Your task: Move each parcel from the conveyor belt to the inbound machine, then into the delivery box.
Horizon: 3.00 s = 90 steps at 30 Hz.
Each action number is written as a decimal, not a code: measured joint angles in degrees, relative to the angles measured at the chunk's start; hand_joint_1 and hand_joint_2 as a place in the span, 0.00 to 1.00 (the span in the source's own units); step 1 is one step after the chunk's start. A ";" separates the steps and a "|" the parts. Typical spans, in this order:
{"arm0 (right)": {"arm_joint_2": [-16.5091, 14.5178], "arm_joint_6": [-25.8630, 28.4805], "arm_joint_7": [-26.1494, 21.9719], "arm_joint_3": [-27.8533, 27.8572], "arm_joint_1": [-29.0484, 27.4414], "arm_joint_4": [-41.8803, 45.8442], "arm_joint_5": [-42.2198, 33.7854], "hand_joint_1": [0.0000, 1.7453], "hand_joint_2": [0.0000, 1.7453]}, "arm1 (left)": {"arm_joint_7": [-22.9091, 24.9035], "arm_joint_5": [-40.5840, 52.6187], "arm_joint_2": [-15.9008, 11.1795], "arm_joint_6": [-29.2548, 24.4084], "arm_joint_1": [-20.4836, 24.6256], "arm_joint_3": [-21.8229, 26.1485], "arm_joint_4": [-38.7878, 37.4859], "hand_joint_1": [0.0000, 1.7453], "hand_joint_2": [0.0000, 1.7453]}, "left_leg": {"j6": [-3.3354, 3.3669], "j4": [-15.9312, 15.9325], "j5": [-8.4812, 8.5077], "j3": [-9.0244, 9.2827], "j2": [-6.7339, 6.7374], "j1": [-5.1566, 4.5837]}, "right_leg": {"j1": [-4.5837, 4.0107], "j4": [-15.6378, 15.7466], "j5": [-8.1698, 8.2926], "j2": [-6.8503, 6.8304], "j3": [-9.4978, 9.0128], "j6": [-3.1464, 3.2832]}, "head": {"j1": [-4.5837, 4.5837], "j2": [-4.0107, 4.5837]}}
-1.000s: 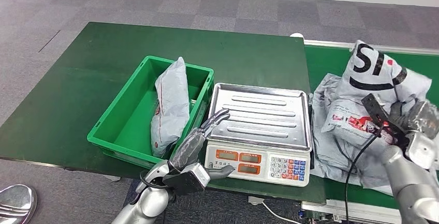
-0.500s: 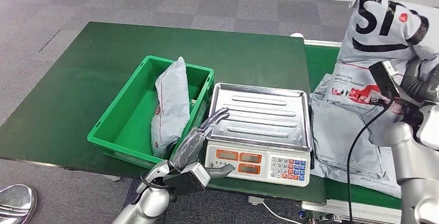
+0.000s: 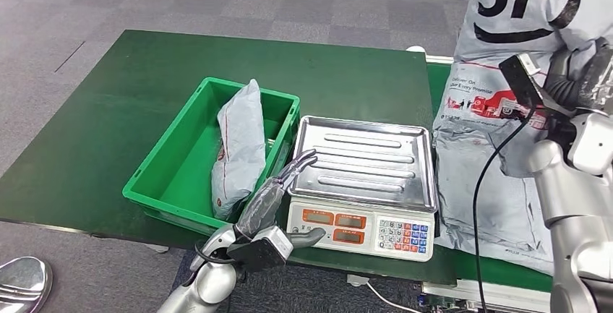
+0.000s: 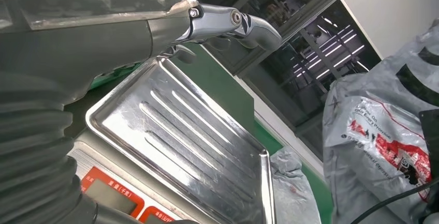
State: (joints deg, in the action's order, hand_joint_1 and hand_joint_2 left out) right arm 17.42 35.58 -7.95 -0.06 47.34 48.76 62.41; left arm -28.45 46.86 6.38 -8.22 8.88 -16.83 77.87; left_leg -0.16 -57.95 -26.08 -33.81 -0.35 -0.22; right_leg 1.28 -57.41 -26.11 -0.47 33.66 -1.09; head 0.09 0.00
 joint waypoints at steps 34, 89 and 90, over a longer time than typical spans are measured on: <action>-1.25 -4.17 -1.01 -4.05 2.92 -5.18 -5.23 0.73 1.00 | 0.84 0.07 -0.94 -1.98 -1.44 0.00 -0.36 0.00 1.00 | 0.01 0.00 0.02 -0.04 -0.05 0.00 | 0.00 0.00 0.00 -0.05 0.01 0.00 | 0.00 0.00; -8.98 -26.82 -10.97 -16.07 -0.52 -4.61 -19.83 1.00 1.00 | 0.90 1.01 -1.33 -0.85 -1.46 0.00 0.04 0.00 1.00 | -0.03 -0.01 0.05 -0.05 0.01 0.03 | -0.03 0.00 0.00 0.01 0.05 0.01 | 0.00 0.00; -9.46 -27.31 -10.85 -16.69 -0.44 -4.94 -19.84 1.00 1.00 | 0.75 1.01 -1.33 -0.81 -1.31 0.00 0.01 0.00 1.00 | -0.03 -0.01 0.05 -0.04 0.03 0.03 | -0.04 0.00 0.00 0.02 0.06 0.01 | 0.00 0.00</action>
State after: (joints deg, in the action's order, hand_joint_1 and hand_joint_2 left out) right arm 7.96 8.28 -18.80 -16.75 46.91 43.81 42.56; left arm -27.70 47.87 5.05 -9.04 7.57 -16.83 77.88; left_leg -0.19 -57.96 -26.02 -33.86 -0.32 -0.19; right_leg 1.24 -57.41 -26.10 -0.45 33.72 -1.08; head 0.09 0.00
